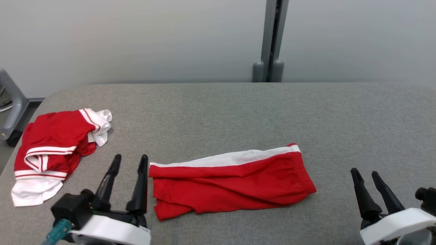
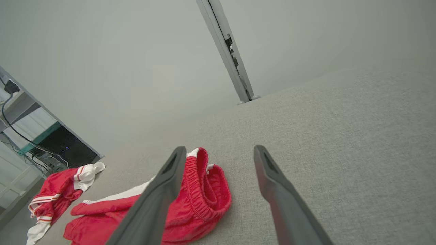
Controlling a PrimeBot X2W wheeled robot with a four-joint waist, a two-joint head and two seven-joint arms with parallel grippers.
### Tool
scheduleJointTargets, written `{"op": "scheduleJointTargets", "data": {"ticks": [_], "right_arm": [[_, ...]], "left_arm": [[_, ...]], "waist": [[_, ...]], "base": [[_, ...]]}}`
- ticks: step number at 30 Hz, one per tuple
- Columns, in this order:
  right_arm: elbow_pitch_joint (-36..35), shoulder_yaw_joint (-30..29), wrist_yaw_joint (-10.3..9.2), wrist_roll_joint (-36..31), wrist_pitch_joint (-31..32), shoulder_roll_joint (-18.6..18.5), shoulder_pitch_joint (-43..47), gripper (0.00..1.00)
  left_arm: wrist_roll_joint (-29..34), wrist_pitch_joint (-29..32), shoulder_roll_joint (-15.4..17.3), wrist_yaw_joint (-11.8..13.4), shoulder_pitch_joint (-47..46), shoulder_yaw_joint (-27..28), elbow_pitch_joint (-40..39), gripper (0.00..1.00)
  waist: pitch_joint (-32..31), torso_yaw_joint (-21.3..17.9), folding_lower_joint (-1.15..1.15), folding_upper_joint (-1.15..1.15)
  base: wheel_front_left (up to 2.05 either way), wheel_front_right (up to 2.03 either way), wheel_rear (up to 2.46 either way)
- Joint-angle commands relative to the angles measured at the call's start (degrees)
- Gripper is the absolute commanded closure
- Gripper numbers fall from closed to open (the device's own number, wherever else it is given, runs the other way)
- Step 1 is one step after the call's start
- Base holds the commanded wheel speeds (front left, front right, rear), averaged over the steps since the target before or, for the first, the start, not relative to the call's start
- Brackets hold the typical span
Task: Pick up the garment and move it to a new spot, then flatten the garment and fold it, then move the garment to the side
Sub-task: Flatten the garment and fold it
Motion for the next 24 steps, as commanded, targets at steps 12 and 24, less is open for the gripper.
{"op": "scheduleJointTargets", "data": {"ticks": [12,24], "right_arm": [[16.28,6.41,0.12,-3.84,1.60,-1.96,-12.76,0.00],[33.77,6.30,0.12,-6.56,3.81,-1.18,-18.96,0.00]], "left_arm": [[6.10,-0.26,-7.42,-7.32,0.02,0.17,3.01,0.00],[8.17,-0.26,-10.20,-10.69,-0.27,0.36,6.19,0.00]], "waist": [[2.42,7.07,0.00,0.00],[2.80,12.03,0.00,0.00]], "base": [[0.00,0.00,0.00],[0.00,0.00,0.00]]}}
